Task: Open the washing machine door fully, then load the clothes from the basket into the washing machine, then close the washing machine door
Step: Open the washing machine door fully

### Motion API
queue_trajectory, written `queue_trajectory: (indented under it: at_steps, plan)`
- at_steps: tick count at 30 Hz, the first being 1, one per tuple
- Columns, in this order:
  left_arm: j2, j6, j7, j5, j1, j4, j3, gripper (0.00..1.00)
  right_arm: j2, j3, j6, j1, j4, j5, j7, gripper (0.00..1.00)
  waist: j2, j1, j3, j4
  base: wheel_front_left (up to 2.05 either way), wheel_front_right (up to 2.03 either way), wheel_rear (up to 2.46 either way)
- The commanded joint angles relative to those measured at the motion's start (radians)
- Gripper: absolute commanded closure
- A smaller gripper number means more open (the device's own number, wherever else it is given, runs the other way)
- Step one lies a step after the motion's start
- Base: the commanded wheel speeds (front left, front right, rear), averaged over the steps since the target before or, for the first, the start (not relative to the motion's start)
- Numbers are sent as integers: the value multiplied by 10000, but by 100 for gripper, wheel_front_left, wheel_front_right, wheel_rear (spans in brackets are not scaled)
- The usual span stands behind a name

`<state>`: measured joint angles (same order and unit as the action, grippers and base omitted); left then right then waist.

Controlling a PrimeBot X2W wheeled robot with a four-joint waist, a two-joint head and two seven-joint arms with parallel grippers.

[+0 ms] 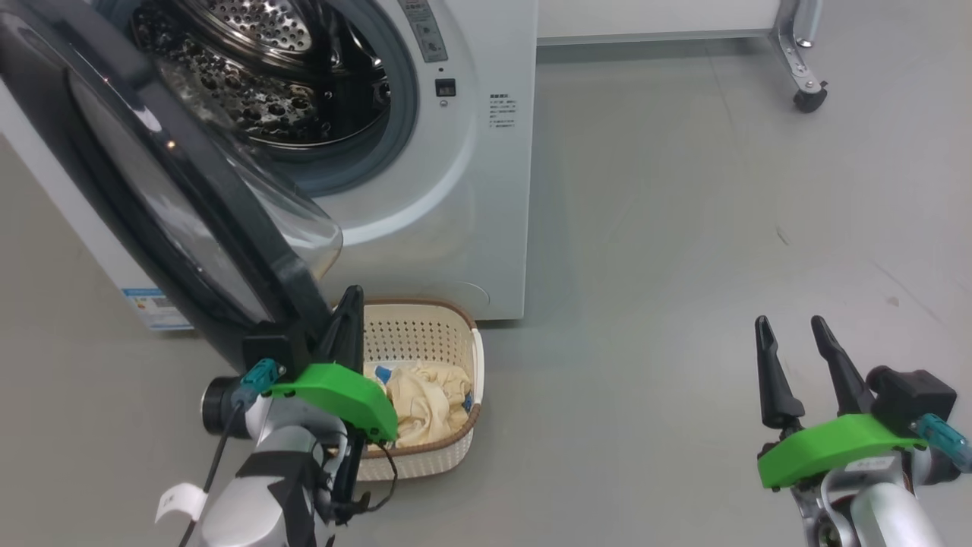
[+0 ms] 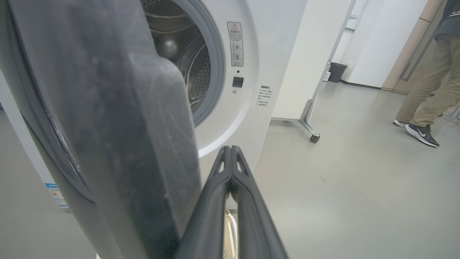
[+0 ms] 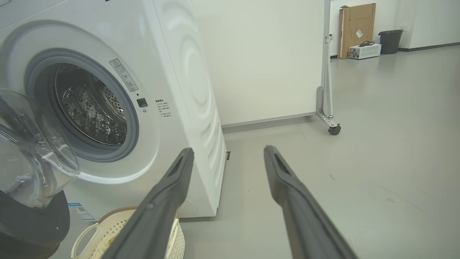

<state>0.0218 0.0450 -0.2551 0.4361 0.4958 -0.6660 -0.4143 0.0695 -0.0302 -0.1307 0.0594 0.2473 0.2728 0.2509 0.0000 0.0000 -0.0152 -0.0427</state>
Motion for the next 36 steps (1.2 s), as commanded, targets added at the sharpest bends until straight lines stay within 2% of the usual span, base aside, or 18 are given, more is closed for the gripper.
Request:
queue_trajectory:
  at_steps: [1,9,23,36]
  plan:
    - [284,-11,-67,112,353,149,382,100,42,-170,0,325,-300,-27,109,0,0,0,-46,164,0,0,0]
    - [284,0,-67,116,221,0,321,100,-18,-229,0,267,-302,13,109,0,0,0,-135,780,0,0,0]
    - [285,36,-67,94,115,-129,225,100,-101,-237,0,201,-262,31,109,0,0,0,-197,2455,0,0,0]
    - [520,-120,-67,66,-330,341,1044,100,-140,-348,0,160,-183,37,109,0,0,0,-213,3364,0,0,0]
